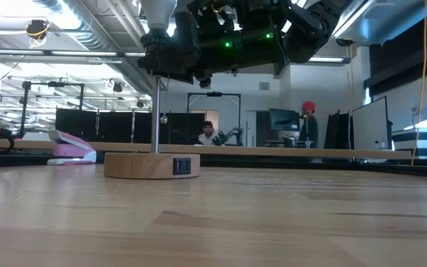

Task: Screw lightbulb
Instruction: Remove the lightbulb from the lamp

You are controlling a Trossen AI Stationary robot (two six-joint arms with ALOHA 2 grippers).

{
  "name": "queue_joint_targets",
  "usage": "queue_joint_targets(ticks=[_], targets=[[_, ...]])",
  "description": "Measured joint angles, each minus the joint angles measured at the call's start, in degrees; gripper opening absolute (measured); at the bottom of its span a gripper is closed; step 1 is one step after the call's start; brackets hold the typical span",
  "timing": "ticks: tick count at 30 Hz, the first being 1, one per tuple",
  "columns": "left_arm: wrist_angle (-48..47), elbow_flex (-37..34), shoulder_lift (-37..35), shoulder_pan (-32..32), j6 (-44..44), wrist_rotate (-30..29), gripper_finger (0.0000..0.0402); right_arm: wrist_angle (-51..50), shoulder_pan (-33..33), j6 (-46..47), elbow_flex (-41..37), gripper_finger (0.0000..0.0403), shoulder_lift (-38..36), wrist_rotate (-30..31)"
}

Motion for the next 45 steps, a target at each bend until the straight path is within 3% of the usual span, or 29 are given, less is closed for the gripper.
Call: queue_joint_targets(ticks=[5,10,22,29,33,40,45], targets=[[-5.40,0.00,0.11,-0.12,12.66,-1.61,0.0375,-0.01,0.00,0.00,0.00,0.0151,0.00,0.00],[-8.71,0.00,-0.17,-0.77,18.90,-1.88,0.0375,0.00,0.00,-0.02,0.00,0.0151,0.00,0.00],[-9.80,-6.77,0.09,-4.05,27.29,0.11,0.0375,-0.59,0.00,-0.02,0.02,0.0151,-0.02,-0.21],[-9.67,-9.69,0.11,-3.99,27.73,-0.28,0.0372,-0.61,-0.01,-0.04,0.02,0.0151,-0.04,-0.39],[-9.68,-9.92,0.11,-3.99,24.47,-1.40,0.0340,-0.59,0.00,-0.09,0.02,0.0151,-0.02,-0.42],[-9.10,-9.92,0.11,-3.96,10.20,-1.94,0.0230,-0.61,0.00,-0.14,0.02,0.0151,-0.03,-0.46],[-8.90,-9.92,0.26,-3.38,-9.22,-2.77,0.0227,-0.61,-0.04,0.14,0.02,0.0151,-0.02,-0.09]])
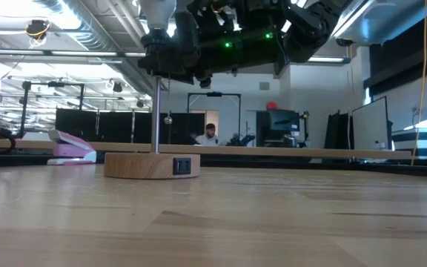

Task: Screw lightbulb
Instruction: Remove the lightbulb from the lamp

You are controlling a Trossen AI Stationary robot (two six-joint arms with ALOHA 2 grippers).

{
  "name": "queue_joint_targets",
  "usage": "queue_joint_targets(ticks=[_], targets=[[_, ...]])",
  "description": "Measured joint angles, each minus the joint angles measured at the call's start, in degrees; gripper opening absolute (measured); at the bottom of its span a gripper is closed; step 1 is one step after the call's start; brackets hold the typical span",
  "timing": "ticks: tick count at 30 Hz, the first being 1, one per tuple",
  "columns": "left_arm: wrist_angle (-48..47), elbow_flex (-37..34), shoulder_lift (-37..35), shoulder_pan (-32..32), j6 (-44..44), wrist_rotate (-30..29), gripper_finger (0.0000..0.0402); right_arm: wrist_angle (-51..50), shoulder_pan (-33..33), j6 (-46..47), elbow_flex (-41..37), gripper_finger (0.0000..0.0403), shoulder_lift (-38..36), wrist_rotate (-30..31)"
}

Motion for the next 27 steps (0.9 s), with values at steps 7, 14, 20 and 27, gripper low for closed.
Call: queue_joint_targets(ticks=[7,14,20,27], targets=[[0.95,0.00,-0.15,0.66,-31.64,-0.16,0.0225,-0.08,0.13,-0.11,-0.16,0.0151,-0.07,0.92],[-0.50,1.26,-1.01,1.10,-36.73,-0.43,0.0224,-0.87,0.14,-0.17,-0.07,0.0151,-0.04,1.32],[0.11,1.51,-3.45,0.99,-33.58,-1.44,0.0223,-0.92,0.04,-0.07,0.02,0.0151,-0.04,1.22],[-0.46,1.48,-9.31,0.88,-30.14,-8.35,0.0225,-0.86,0.04,-0.08,0.02,0.0151,-0.04,1.22]])
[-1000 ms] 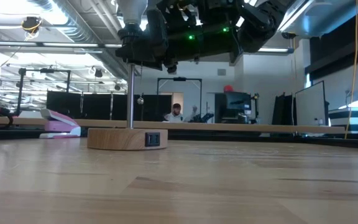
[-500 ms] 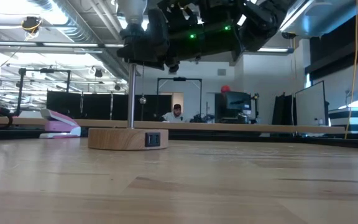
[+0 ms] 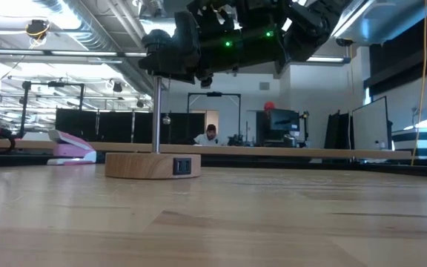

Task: Screw lightbulb
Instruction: Remove the lightbulb from the lamp

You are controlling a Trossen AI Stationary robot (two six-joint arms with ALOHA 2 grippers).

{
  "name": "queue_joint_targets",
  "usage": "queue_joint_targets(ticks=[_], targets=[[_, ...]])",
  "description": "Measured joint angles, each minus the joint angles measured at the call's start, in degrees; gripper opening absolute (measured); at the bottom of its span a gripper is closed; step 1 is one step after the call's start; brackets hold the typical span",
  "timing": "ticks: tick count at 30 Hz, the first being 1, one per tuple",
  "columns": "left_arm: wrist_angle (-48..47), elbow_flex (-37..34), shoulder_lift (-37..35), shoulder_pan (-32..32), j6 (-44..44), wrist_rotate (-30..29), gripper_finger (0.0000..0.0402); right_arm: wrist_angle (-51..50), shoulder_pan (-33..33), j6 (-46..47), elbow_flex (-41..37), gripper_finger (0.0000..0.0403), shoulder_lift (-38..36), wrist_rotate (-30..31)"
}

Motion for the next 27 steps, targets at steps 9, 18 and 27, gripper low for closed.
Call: queue_joint_targets(ticks=[9,18,27], targets=[[-0.32,-5.51,-6.48,0.00,5.94,-7.17,0.0224,-3.45,-0.12,-1.33,-0.80,0.0225,0.91,0.77],[-0.44,-14.47,-13.75,0.15,6.63,-11.53,0.0224,-8.04,-0.04,-2.25,-0.49,0.0273,-6.69,-1.02],[-0.36,-28.56,-18.36,0.15,-0.78,-12.56,0.0224,-30.11,-0.02,-3.39,-0.22,0.0275,-22.66,-0.50]])
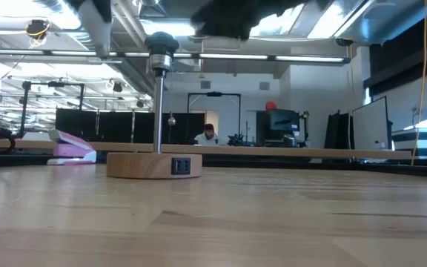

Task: Screw lightbulb
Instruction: Remove the lightbulb from the lamp

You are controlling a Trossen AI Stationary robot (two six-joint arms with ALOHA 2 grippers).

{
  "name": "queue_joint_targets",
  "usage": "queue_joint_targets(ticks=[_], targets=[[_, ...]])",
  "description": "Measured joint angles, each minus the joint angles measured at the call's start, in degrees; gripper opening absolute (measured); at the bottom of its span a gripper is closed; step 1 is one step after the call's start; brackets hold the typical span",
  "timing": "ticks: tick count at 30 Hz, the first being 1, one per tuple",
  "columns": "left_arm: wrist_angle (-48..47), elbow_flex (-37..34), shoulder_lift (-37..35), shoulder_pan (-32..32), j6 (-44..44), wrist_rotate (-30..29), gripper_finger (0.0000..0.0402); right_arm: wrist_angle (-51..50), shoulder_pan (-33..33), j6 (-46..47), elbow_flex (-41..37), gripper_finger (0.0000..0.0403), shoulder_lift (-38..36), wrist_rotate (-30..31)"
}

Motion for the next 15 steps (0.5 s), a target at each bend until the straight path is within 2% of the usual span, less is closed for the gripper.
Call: queue_joint_targets(ticks=[7,13,15], targets=[[4.36,-9.22,0.72,0.78,-2.39,3.11,0.0224,-9.27,0.09,0.68,-0.05,0.0275,-5.06,-0.05],[11.47,-20.07,0.76,3.80,-2.75,16.10,0.0225,-22.47,0.09,2.63,-0.32,0.0276,-5.98,-0.13],[14.49,-24.01,0.76,4.65,-2.80,19.67,0.0225,-21.64,0.09,3.90,-1.73,0.0276,-6.03,-0.86]])
